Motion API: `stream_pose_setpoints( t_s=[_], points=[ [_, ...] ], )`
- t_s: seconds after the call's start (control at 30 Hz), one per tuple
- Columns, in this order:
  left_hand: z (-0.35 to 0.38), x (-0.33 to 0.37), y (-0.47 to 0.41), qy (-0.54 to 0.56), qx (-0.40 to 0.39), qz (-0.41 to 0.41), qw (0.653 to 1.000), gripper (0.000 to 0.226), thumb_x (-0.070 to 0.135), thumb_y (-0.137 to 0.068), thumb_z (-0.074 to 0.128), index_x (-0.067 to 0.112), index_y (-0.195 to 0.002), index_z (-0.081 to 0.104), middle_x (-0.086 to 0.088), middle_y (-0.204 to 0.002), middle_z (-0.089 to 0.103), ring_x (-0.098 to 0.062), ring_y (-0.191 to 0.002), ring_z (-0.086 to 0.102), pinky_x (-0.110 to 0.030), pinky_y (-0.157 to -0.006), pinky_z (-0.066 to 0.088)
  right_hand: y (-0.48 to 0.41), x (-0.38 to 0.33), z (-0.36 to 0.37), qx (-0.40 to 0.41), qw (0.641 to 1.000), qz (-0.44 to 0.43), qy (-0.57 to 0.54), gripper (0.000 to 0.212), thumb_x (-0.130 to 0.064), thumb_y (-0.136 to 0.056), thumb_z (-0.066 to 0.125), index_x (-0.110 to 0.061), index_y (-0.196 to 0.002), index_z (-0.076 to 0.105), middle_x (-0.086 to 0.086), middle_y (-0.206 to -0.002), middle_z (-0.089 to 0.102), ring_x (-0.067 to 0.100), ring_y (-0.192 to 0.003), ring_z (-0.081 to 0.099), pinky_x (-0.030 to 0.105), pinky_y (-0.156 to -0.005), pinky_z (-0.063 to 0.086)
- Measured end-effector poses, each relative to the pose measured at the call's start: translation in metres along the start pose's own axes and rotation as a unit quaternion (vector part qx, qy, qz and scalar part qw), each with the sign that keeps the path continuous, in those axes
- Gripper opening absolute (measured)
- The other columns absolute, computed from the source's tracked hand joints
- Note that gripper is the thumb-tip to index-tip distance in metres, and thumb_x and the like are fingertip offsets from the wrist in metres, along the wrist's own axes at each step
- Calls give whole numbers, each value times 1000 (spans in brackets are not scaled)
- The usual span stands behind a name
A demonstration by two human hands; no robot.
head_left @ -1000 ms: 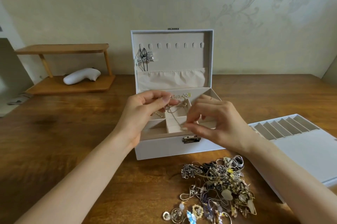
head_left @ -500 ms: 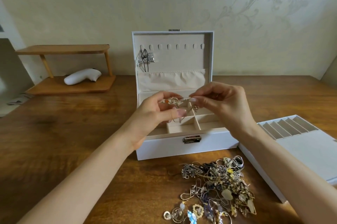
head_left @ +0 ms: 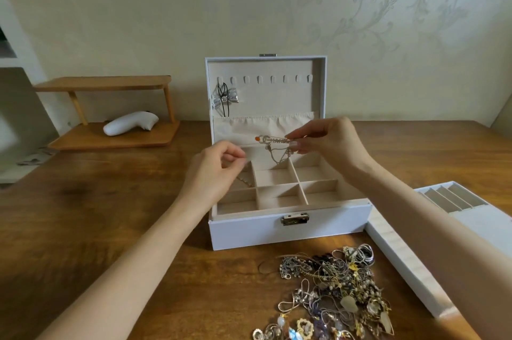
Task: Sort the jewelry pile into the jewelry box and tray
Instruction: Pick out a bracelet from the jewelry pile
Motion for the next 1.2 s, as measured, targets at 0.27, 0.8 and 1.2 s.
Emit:
stream_pose_setpoints(
  t_s=[0.27,0.8,1.2],
  points=[
    [16,14,-34,-82,-79,63,991,16,31,-83,69,27,-98,64,16,-84,64,-3,-77,57,-30,-74,50,-16,25,6,-24,995,32,95,20,4,-70,77,-16,-74,75,9,-68,71,4,-57,62,12,-61,49],
    [62,14,-65,-342,-130,104,925,14,8,-87,58,19,-93,66,-6,-99,63,-26,-93,57,-30,-65,38,-41,49,44,-106,913,3,394,18,-15,-78,71,-28,-90,75,-4,-93,72,16,-93,63,31,-82,51],
    [75,7,-61,-453,-113,90,880,17,15,-89,56,10,-103,65,-9,-102,64,-27,-94,60,-30,-67,39,-33,41,67,-109,803,-132,570,24,-24,-93,53,-19,-109,71,6,-110,57,25,-108,50,31,-77,36]
  ],
)
Point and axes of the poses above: each hand's wrist, its own y-axis away from the middle knuckle, its own z-axis out of the palm, x = y × z, the point moved 8 cm from there along -y, towards the middle knuckle
